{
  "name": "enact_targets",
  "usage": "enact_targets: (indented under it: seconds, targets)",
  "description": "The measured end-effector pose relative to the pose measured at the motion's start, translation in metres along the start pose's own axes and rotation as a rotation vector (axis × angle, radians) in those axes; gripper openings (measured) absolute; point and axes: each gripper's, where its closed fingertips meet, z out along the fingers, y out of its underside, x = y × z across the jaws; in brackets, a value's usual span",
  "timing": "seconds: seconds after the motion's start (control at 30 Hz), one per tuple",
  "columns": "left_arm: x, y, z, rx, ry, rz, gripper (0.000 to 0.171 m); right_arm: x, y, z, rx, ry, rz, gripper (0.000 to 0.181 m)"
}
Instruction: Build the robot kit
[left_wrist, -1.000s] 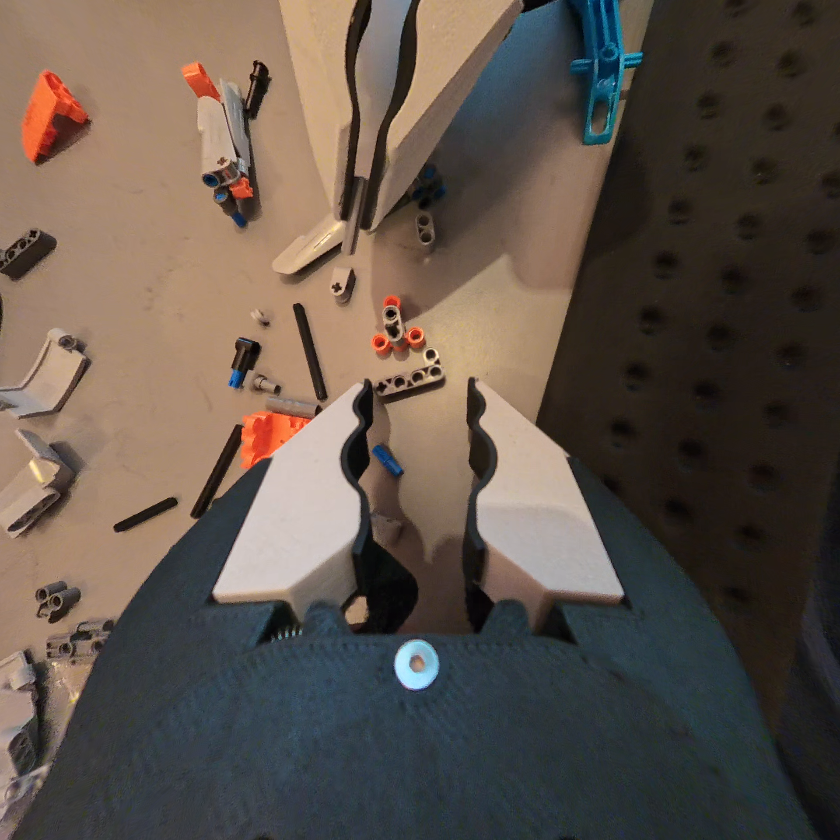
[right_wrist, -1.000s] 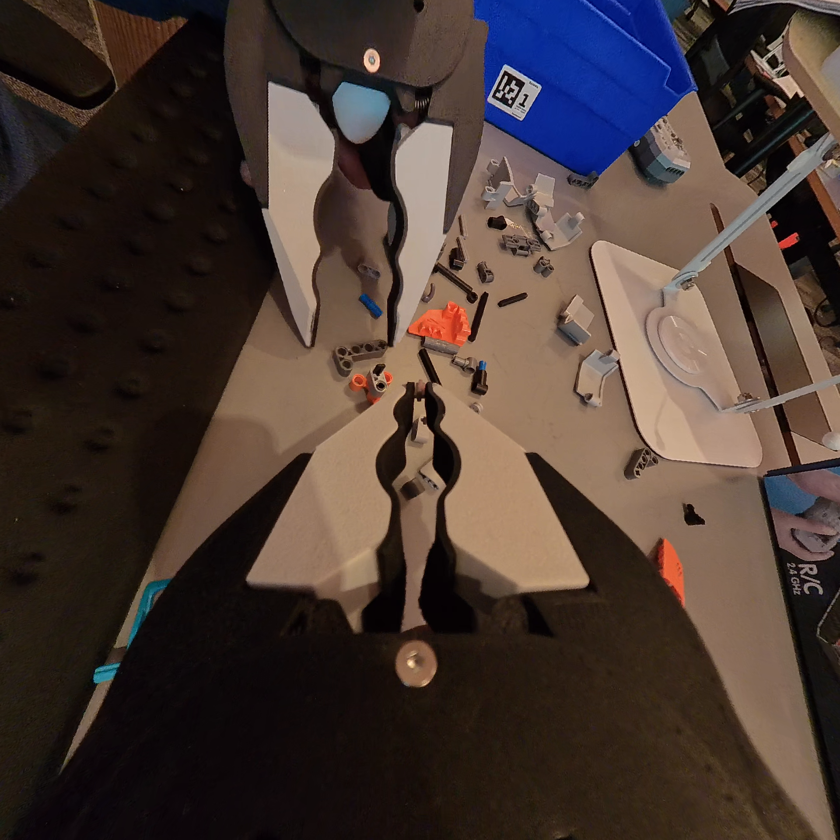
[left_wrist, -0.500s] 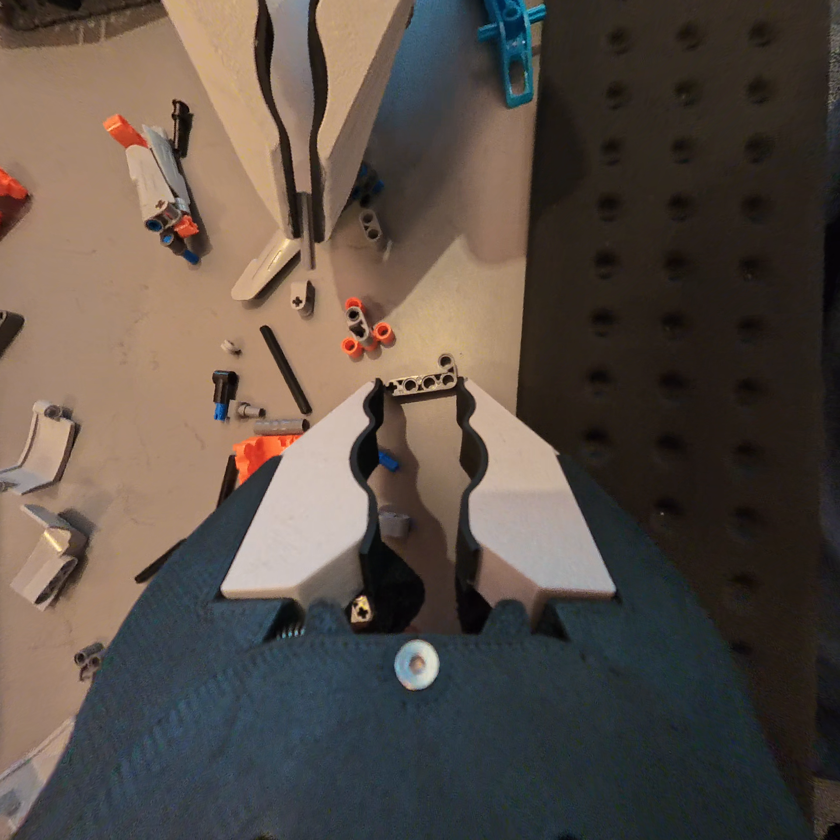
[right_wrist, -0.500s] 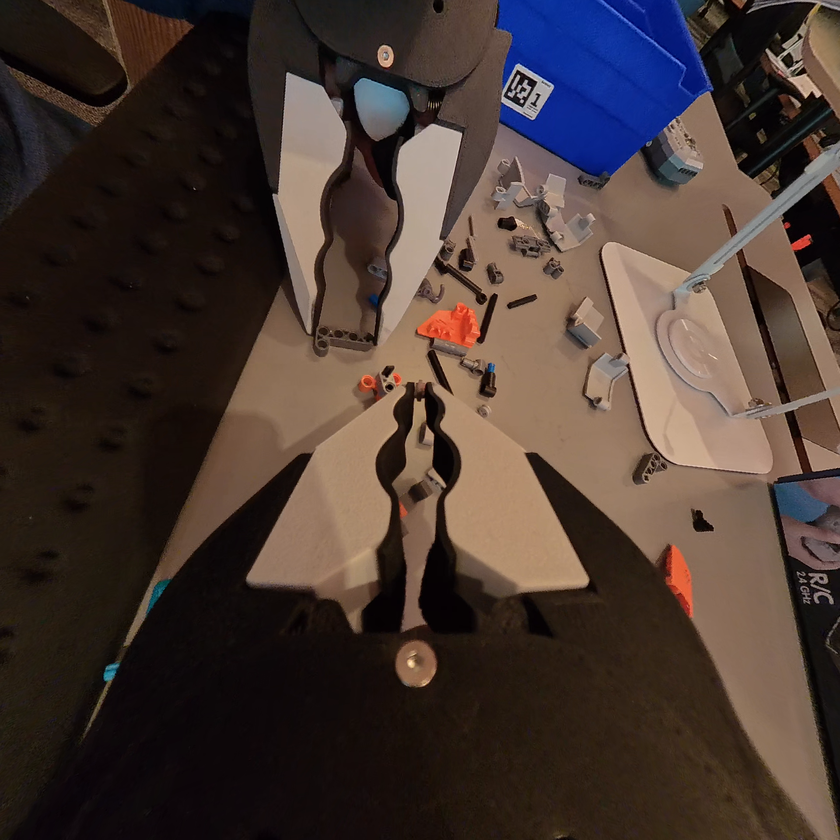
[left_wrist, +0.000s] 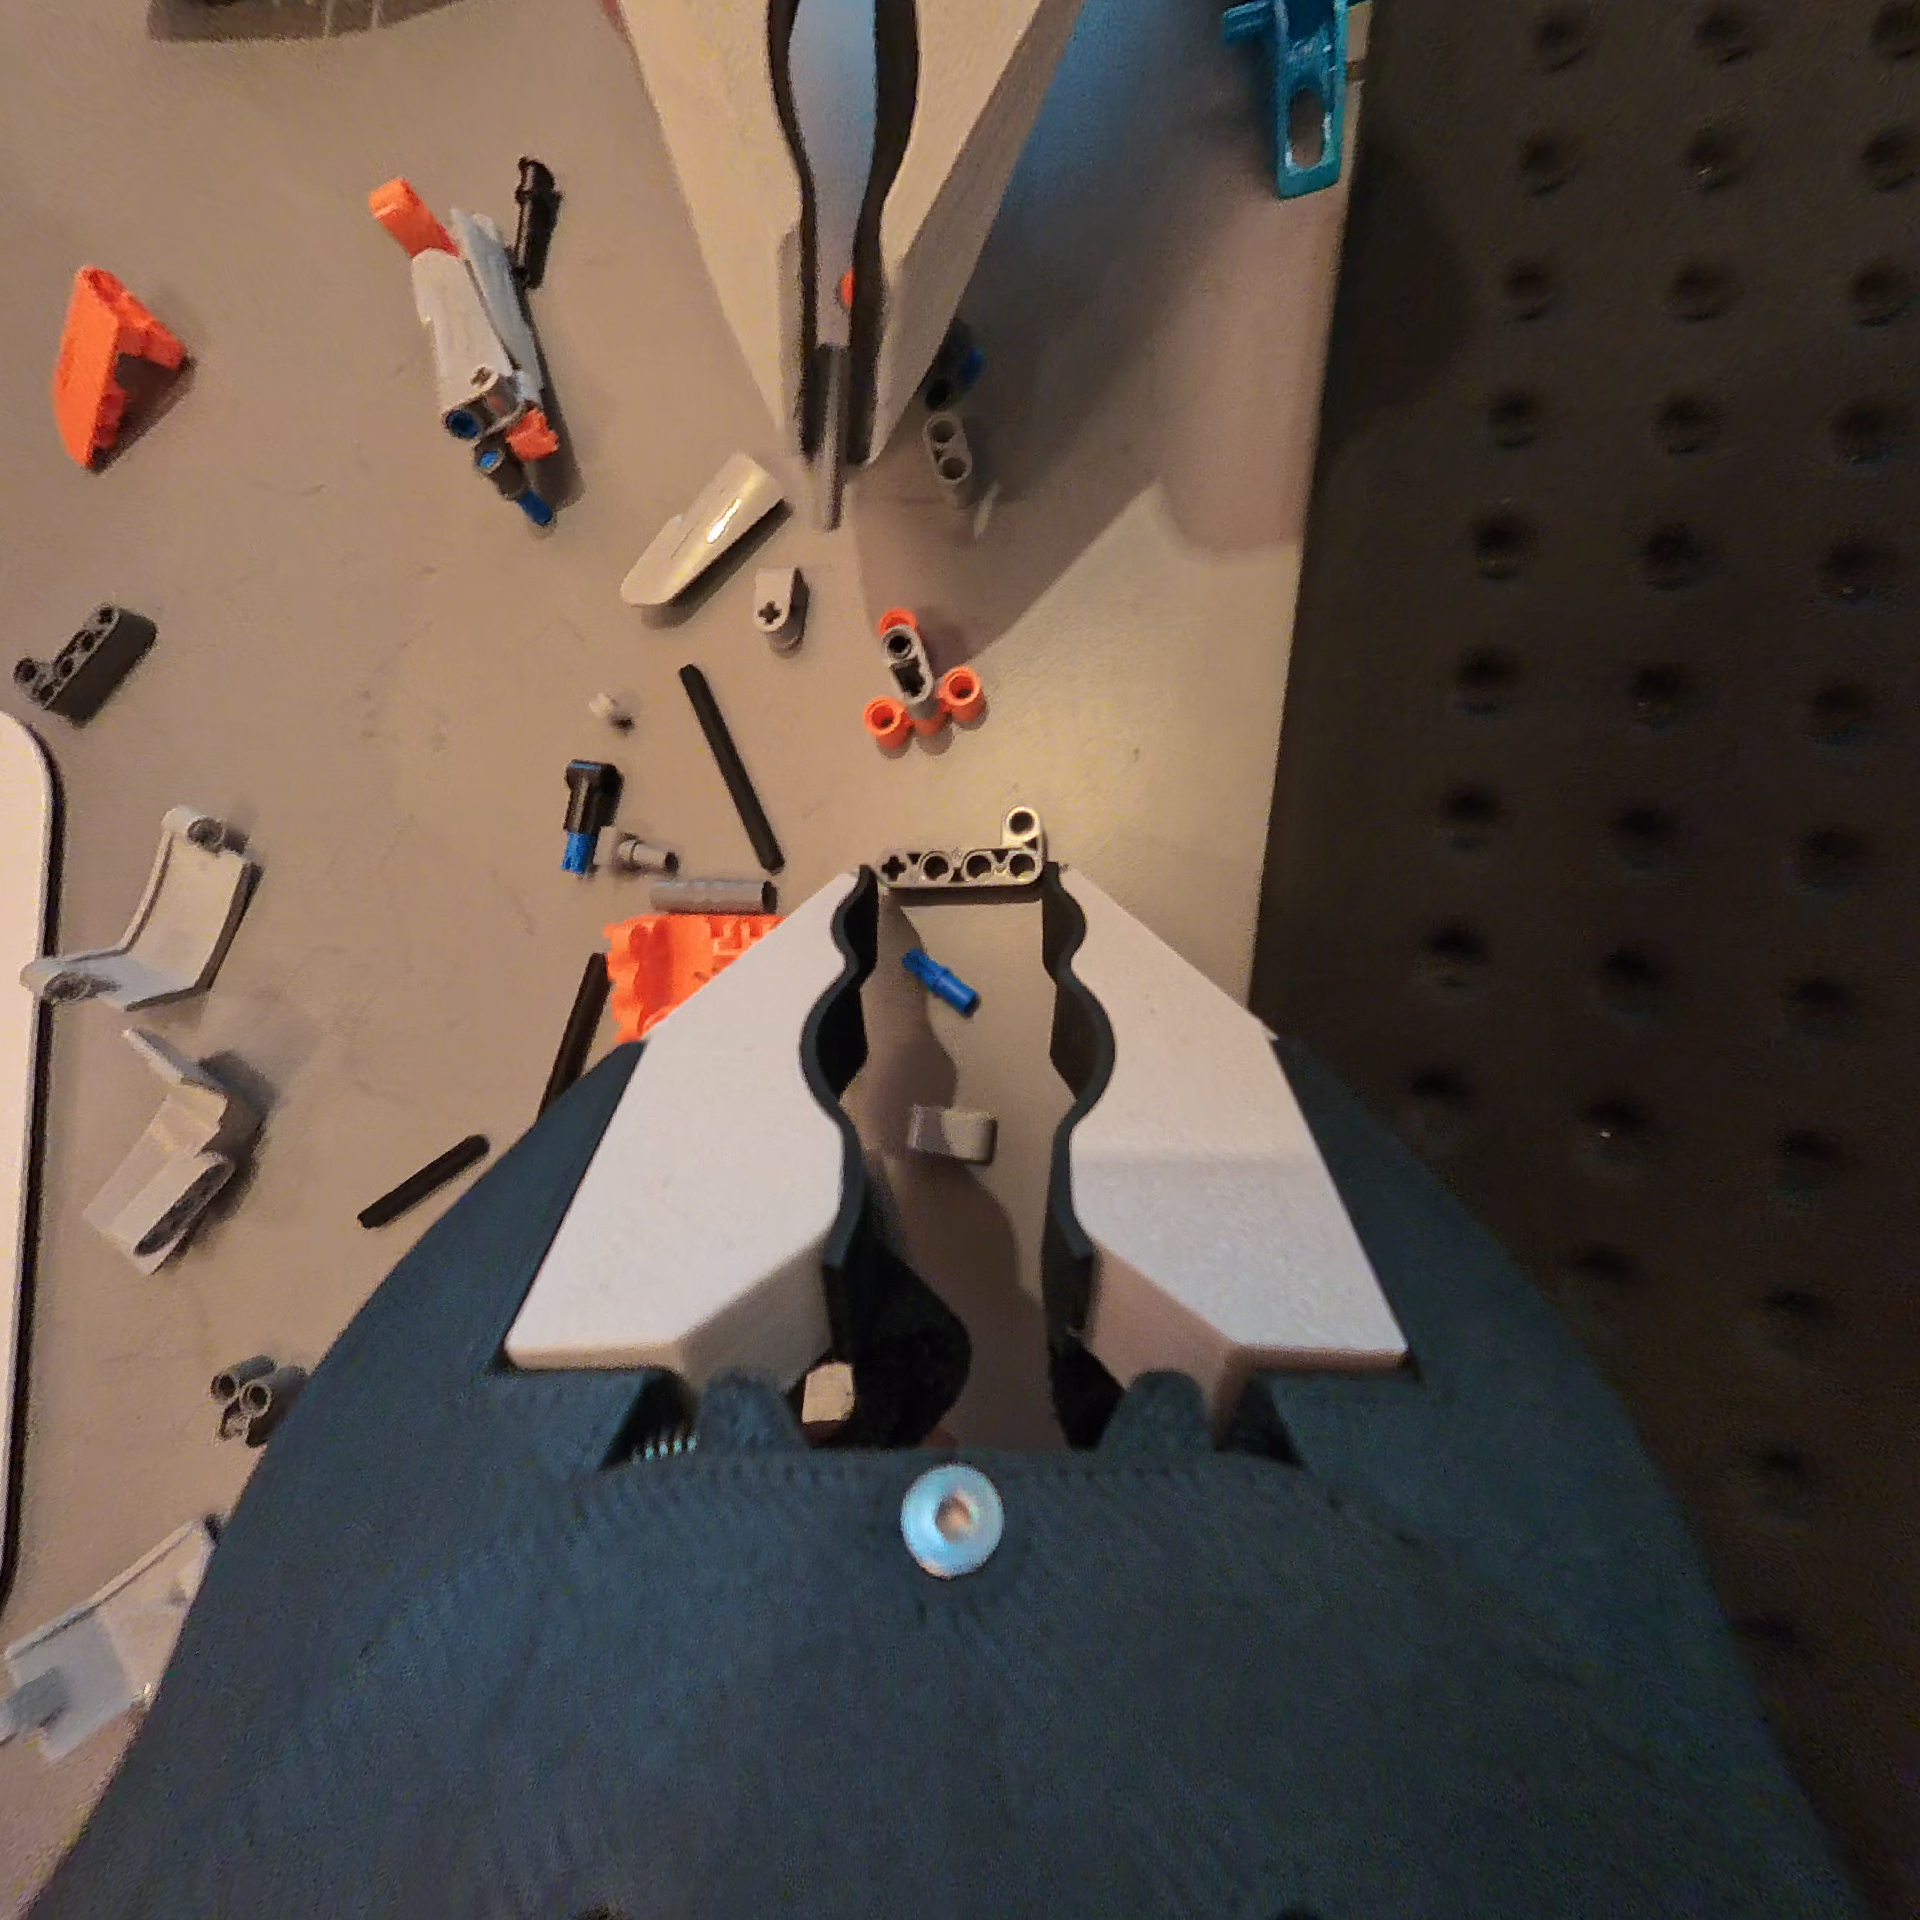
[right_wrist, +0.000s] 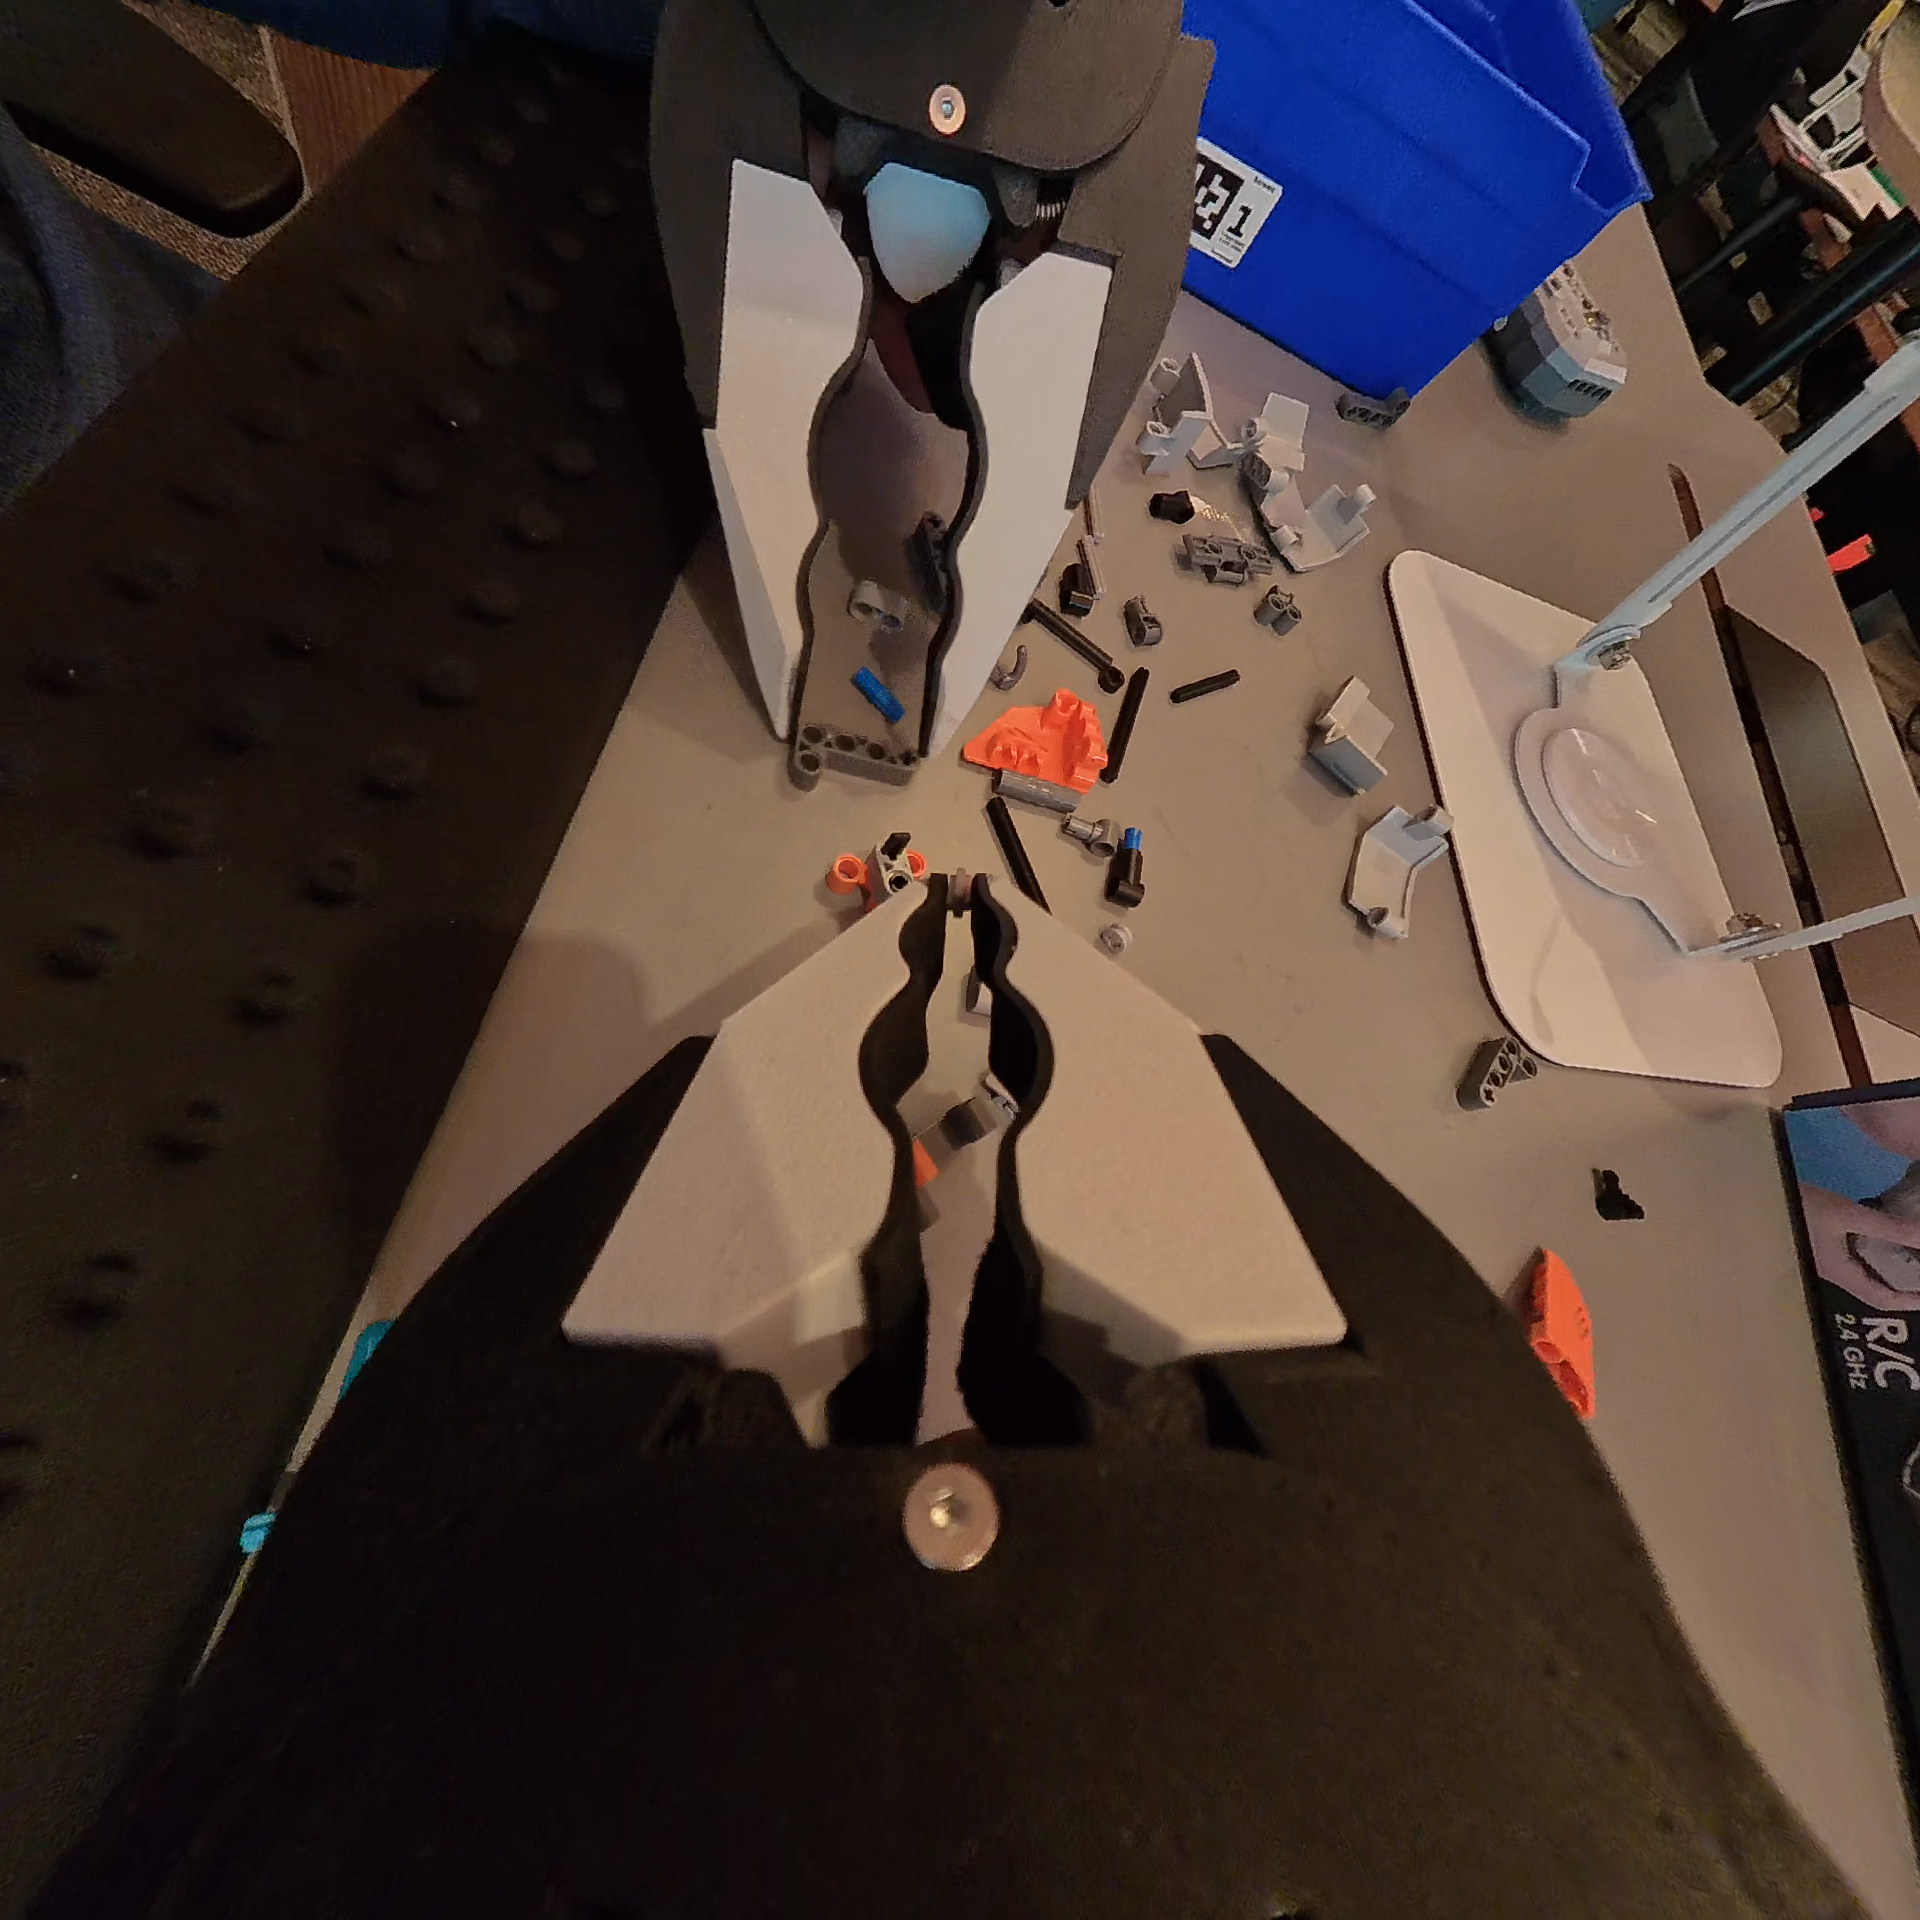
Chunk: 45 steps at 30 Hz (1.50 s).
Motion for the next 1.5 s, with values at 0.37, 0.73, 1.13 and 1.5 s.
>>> enact_targets:
  seconds: [0.37,0.73,1.13,1.5]
  targets:
    - [0.006,-0.006,0.004,0.046,0.055,0.031,0.029,-0.006,-0.003,0.006,0.001,-0.017,-0.009,0.002]
    - [0.018,-0.009,0.005,0.067,0.114,0.087,0.026,-0.025,-0.017,0.038,-0.054,-0.109,-0.107,0.002]
    - [0.012,-0.009,0.005,0.072,0.064,0.095,0.019,-0.024,-0.002,0.032,-0.186,-0.178,-0.139,0.002]
    - [0.017,-0.015,0.008,0.089,0.041,0.187,0.016,-0.021,0.006,0.034,-0.228,-0.174,-0.147,0.002]
